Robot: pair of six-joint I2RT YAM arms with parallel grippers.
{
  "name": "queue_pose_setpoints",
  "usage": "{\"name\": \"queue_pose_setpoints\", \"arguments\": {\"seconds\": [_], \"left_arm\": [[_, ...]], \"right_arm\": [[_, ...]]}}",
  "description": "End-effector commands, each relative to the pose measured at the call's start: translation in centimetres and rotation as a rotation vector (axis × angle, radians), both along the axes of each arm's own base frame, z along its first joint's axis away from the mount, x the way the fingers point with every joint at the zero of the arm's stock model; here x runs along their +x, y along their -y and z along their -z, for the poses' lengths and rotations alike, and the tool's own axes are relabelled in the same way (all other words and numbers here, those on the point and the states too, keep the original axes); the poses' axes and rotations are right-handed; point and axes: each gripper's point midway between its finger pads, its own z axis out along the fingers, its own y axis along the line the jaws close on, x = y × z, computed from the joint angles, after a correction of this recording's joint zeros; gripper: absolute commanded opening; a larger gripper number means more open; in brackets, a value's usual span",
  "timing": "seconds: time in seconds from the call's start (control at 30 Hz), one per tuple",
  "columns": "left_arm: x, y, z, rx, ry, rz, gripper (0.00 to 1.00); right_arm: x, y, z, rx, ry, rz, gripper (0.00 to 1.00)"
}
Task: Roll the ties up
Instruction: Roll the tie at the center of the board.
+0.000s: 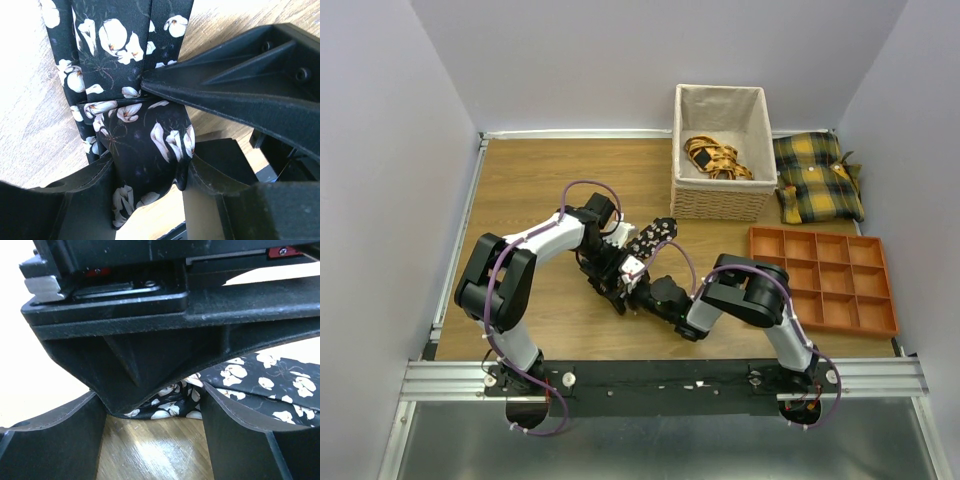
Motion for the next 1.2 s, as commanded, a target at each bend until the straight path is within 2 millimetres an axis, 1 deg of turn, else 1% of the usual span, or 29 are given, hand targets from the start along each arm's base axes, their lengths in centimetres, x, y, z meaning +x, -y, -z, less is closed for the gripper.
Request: {"name": "queue_pose_setpoints", "arguments": {"seconds": [0.0, 0.03, 0.07, 0.13, 0.17, 0.23, 0.27, 0.3, 0.33, 0.37, 0.4, 0.47, 0.57, 0.6, 0.63, 0.7, 0.73, 0.77, 0.87, 0.9, 0.97, 1.0, 1.03, 1.07, 1.1, 1.13, 1.17], "left_arm": [[-1.3, 0.5, 0.1, -0.028, -0.057, 0.006, 0.52], [-1.2, 0.6, 0.0, -0.031, -0.052, 0.007, 0.52], [-0.9, 0.7, -0.1, -0.035, -0.042, 0.007, 0.52], [-0.7, 0.7, -0.3, -0.036, -0.031, 0.009, 0.52], [-0.5, 0.7, -0.3, -0.035, -0.026, 0.010, 0.52], [-0.4, 0.7, -0.4, -0.037, -0.022, 0.009, 0.52], [-0.5, 0.7, -0.4, -0.036, -0.023, 0.009, 0.52], [-0.5, 0.8, -0.4, -0.038, -0.024, 0.010, 0.52], [-0.5, 0.8, -0.4, -0.038, -0.027, 0.008, 0.52], [-0.6, 0.8, -0.4, -0.038, -0.029, 0.006, 0.52], [-0.7, 0.8, -0.4, -0.041, -0.033, 0.006, 0.52], [-0.8, 0.9, -0.4, -0.045, -0.037, 0.002, 0.52], [-0.8, 0.9, -0.4, -0.046, -0.038, 0.003, 0.52], [-0.8, 0.9, -0.4, -0.047, -0.037, 0.004, 0.52], [-0.9, 1.0, -0.4, -0.050, -0.041, 0.002, 0.52], [-0.8, 1.1, -0.5, -0.054, -0.042, -0.002, 0.52], [-0.9, 1.1, -0.5, -0.054, -0.044, -0.003, 0.52], [-0.9, 1.1, -0.5, -0.053, -0.048, -0.004, 0.52], [-1.0, 0.9, -0.5, -0.045, -0.047, -0.006, 0.52], [-0.9, 0.9, -0.6, -0.043, -0.041, -0.006, 0.52], [-0.5, 0.7, -0.5, -0.030, -0.023, 0.001, 0.52], [-0.3, 0.6, -0.5, -0.024, -0.013, 0.005, 0.52], [0.0, 0.5, -0.4, -0.017, 0.000, 0.013, 0.52], [0.3, 0.4, -0.5, -0.011, 0.022, 0.029, 0.52], [0.7, 0.1, -0.4, 0.005, 0.050, 0.040, 0.51], [1.1, 0.1, -0.5, 0.002, 0.074, 0.050, 0.51], [1.4, 0.1, -0.8, -0.006, 0.102, 0.077, 0.51]], "right_arm": [[-0.8, -0.4, -3.4, 0.136, 0.080, -0.083, 0.79], [-1.2, 0.0, -3.3, 0.126, 0.084, -0.088, 0.79], [-1.7, 1.1, -2.5, 0.105, 0.069, -0.086, 0.79], [-2.1, 1.4, -3.6, 0.118, 0.105, -0.109, 0.79], [-2.0, 1.3, -3.9, 0.120, 0.105, -0.107, 0.79], [-1.9, 0.7, -3.8, 0.100, 0.111, -0.121, 0.79], [-1.4, 0.4, -3.9, 0.108, 0.116, -0.101, 0.79], [-0.8, -0.2, -4.8, 0.142, 0.132, -0.087, 0.79], [-0.4, -0.4, -4.8, 0.150, 0.134, -0.072, 0.80], [0.0, -0.4, -4.3, 0.148, 0.123, -0.049, 0.80], [0.4, -0.9, -4.3, 0.150, 0.114, -0.042, 0.80], [0.6, -1.1, -3.6, 0.152, 0.081, -0.030, 0.80], [0.7, -1.4, -4.7, 0.199, 0.099, -0.041, 0.80], [0.8, -1.7, -4.1, 0.173, 0.087, -0.044, 0.80], [1.3, -2.5, -4.6, 0.177, 0.087, -0.042, 0.80], [1.4, -2.9, -3.8, 0.154, 0.063, -0.038, 0.80], [1.5, -2.9, -3.9, 0.169, 0.053, -0.027, 0.80], [2.0, -2.2, -3.6, 0.178, 0.041, 0.021, 0.80], [2.9, -1.2, -3.2, 0.191, -0.004, 0.106, 0.78], [2.9, -1.1, -2.1, 0.151, -0.030, 0.109, 0.77], [2.3, -1.4, -1.8, 0.138, -0.041, 0.075, 0.75], [1.7, -0.8, -1.8, 0.146, -0.039, 0.058, 0.75], [1.2, -0.4, -2.1, 0.165, -0.043, 0.047, 0.76], [0.8, 0.0, -3.3, 0.192, -0.032, 0.038, 0.77], [0.0, 1.4, -2.9, 0.173, -0.045, 0.032, 0.77], [-0.4, 2.0, -3.0, 0.157, -0.049, 0.026, 0.77], [-0.9, 2.3, -5.6, 0.185, -0.031, 0.010, 0.77]]}}
